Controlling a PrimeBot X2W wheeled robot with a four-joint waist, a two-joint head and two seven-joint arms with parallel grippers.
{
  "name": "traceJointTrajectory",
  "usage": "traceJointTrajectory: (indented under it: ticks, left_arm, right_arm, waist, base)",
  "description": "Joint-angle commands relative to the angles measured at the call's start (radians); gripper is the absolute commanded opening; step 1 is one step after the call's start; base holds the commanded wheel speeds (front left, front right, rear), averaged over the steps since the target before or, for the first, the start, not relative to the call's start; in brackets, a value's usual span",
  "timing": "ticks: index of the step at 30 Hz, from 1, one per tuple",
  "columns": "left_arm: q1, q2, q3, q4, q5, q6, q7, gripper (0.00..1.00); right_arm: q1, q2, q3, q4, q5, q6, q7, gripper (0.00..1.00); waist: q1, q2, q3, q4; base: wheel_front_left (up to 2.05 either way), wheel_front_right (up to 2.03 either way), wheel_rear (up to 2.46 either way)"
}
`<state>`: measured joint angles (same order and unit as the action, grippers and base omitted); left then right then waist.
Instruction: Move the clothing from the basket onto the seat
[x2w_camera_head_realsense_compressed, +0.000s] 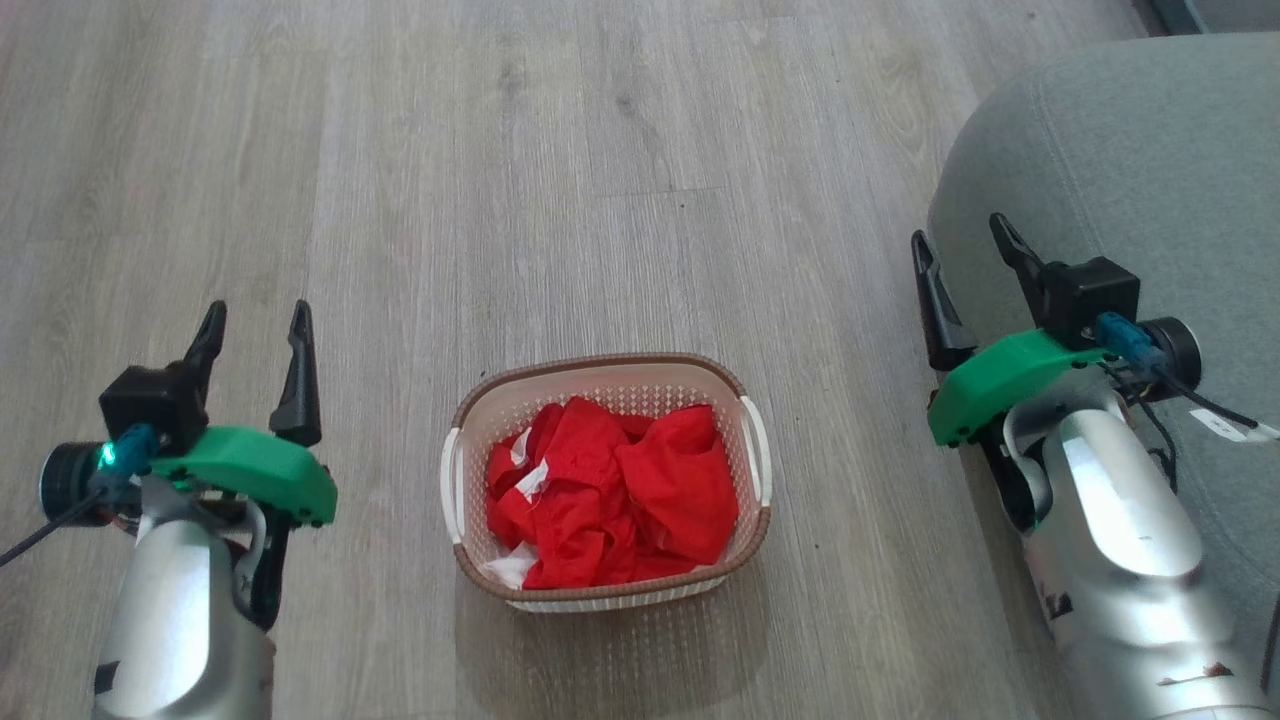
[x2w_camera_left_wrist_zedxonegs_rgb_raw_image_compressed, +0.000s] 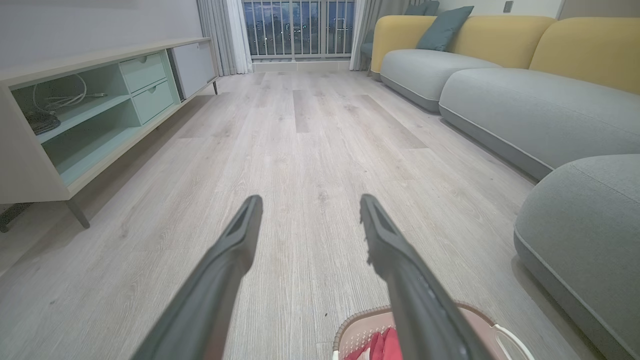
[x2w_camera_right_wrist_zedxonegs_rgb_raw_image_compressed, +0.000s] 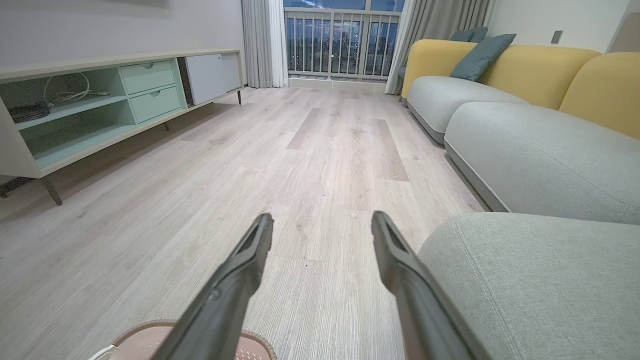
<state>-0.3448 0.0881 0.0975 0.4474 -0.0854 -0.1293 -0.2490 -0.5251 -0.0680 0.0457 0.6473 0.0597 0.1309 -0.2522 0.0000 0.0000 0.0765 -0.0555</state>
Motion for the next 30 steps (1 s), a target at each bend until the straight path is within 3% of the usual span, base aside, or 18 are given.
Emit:
traceJointTrajectory:
  ticks: [1, 13, 30]
  left_arm:
    - [-0.04, 0.022, 0.03, -0.028, 0.007, -0.001, -0.013, 1.0]
    - [-0.044, 0.025, 0.015, -0.034, -0.007, -0.001, -0.013, 1.0]
    - [-0.155, 0.041, -0.147, -0.041, -0.127, -0.001, -0.013, 1.0]
  right_arm:
    - [-0.04, 0.006, 0.015, -0.03, -0.004, 0.0, -0.01, 1.0]
    - [-0.051, 0.012, -0.005, -0.084, -0.001, 0.0, -0.01, 1.0]
    - [-0.212, 0.017, -0.016, -0.33, -0.021, 0.0, -0.01, 1.0]
  waist:
    - [0.0, 0.0, 0.0, 0.0]
    - [0.0, 0.0, 0.048, -0.006]
    - [0.0, 0.0, 0.436, -0.034]
  base:
    - [0.0, 0.0, 0.0]
    - [0.0, 0.0, 0.0]
    - [0.0, 0.0, 0.0]
